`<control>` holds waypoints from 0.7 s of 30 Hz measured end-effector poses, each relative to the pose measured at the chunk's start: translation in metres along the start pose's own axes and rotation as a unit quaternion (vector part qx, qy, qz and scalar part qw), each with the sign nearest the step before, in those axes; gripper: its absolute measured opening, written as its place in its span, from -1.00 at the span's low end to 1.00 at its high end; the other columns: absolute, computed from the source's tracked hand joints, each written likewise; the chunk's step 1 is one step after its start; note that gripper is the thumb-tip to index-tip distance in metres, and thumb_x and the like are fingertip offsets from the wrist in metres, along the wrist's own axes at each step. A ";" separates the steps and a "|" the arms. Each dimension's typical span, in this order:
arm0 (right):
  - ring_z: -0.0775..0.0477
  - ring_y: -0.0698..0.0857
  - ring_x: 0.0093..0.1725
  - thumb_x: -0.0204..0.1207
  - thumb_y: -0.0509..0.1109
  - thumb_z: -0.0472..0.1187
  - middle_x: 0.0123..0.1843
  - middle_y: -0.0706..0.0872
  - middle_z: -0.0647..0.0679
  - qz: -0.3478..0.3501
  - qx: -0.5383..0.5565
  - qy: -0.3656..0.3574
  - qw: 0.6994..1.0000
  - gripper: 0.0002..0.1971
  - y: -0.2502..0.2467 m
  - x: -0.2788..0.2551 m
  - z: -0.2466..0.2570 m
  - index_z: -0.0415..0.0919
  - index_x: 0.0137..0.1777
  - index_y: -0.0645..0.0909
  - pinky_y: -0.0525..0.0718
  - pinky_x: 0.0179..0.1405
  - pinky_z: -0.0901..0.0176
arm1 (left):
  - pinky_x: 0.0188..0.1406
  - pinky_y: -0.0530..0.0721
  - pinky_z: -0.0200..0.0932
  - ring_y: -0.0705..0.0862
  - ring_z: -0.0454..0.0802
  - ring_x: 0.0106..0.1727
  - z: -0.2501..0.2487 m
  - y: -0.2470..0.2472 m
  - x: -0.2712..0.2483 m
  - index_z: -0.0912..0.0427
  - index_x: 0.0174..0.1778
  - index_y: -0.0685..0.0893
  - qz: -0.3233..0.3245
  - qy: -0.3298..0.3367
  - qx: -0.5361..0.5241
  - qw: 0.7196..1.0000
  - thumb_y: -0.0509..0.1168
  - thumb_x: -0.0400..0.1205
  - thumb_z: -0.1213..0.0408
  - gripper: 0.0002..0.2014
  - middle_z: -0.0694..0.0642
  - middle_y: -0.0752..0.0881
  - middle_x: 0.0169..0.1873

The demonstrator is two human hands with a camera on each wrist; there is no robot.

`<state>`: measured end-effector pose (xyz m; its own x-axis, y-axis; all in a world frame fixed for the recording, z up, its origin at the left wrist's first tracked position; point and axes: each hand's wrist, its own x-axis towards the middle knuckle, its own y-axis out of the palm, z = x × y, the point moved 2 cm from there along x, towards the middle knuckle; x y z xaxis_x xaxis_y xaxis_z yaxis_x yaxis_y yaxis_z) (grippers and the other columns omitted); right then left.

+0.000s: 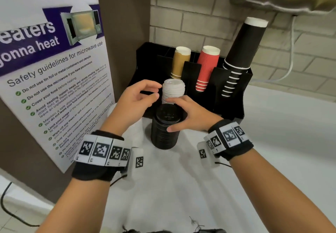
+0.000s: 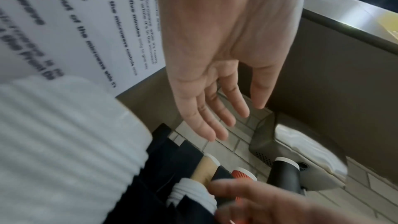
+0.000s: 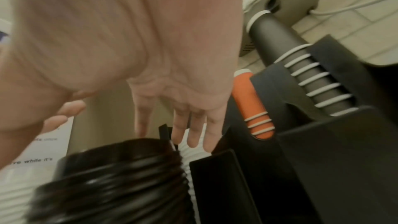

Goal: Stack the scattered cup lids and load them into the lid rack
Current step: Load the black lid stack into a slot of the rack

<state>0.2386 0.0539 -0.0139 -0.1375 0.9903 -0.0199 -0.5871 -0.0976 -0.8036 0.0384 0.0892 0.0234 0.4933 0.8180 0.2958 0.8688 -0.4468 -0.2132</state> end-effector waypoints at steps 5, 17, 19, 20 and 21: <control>-0.12 0.40 0.47 0.20 0.69 0.06 0.46 0.41 -0.10 0.095 -0.101 0.021 0.990 0.01 0.002 0.023 0.015 0.12 0.62 0.22 0.48 0.46 -0.04 | 0.10 0.72 -0.12 0.72 -0.04 0.04 0.002 0.007 -0.010 -0.01 0.08 0.70 -0.022 -0.013 -0.057 0.998 0.29 0.67 0.45 -0.76 -0.05 0.70 -0.03; 0.10 0.58 0.32 0.28 0.68 -0.11 0.36 0.55 0.09 -0.027 0.078 -0.070 0.994 -0.17 -0.031 0.009 0.035 0.12 0.51 0.35 0.57 0.35 0.18 | 0.12 0.61 -0.38 0.60 -0.26 0.28 0.010 0.008 -0.020 -0.25 0.34 0.53 -0.080 0.025 -0.022 0.996 0.52 0.50 0.24 -0.46 -0.16 0.56 0.34; 0.02 0.59 0.34 0.33 0.63 -0.14 0.37 0.57 -0.03 -0.031 0.203 -0.109 0.973 -0.20 -0.033 -0.002 0.046 0.14 0.53 0.33 0.56 0.40 0.07 | 0.37 0.55 -0.17 0.46 -0.15 0.49 0.010 0.016 -0.020 -0.37 0.47 0.35 -0.023 0.019 -0.035 0.999 0.61 0.33 0.07 -0.17 -0.17 0.39 0.52; -0.06 0.59 0.36 0.34 0.60 -0.16 0.39 0.56 -0.09 -0.026 0.251 -0.125 0.960 -0.22 -0.031 -0.007 0.050 0.11 0.54 0.33 0.56 0.41 0.03 | 0.45 0.52 -0.02 0.41 -0.07 0.55 0.008 0.021 -0.020 -0.43 0.49 0.28 -0.001 0.019 -0.058 0.998 0.65 0.26 0.03 -0.06 -0.18 0.32 0.57; -0.11 0.59 0.38 0.36 0.57 -0.18 0.41 0.55 -0.12 -0.021 0.285 -0.136 0.949 -0.24 -0.029 -0.010 0.053 0.07 0.54 0.33 0.57 0.41 0.01 | 0.47 0.52 0.09 0.40 -0.03 0.57 0.007 0.025 -0.020 -0.47 0.50 0.25 0.012 0.025 -0.085 0.996 0.69 0.23 0.03 0.00 -0.19 0.28 0.60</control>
<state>0.2149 0.0414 0.0417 -0.2589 0.9402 0.2213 -0.9218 -0.1721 -0.3474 0.0497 0.0638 0.0059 0.5112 0.7894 0.3398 0.8496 -0.5239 -0.0611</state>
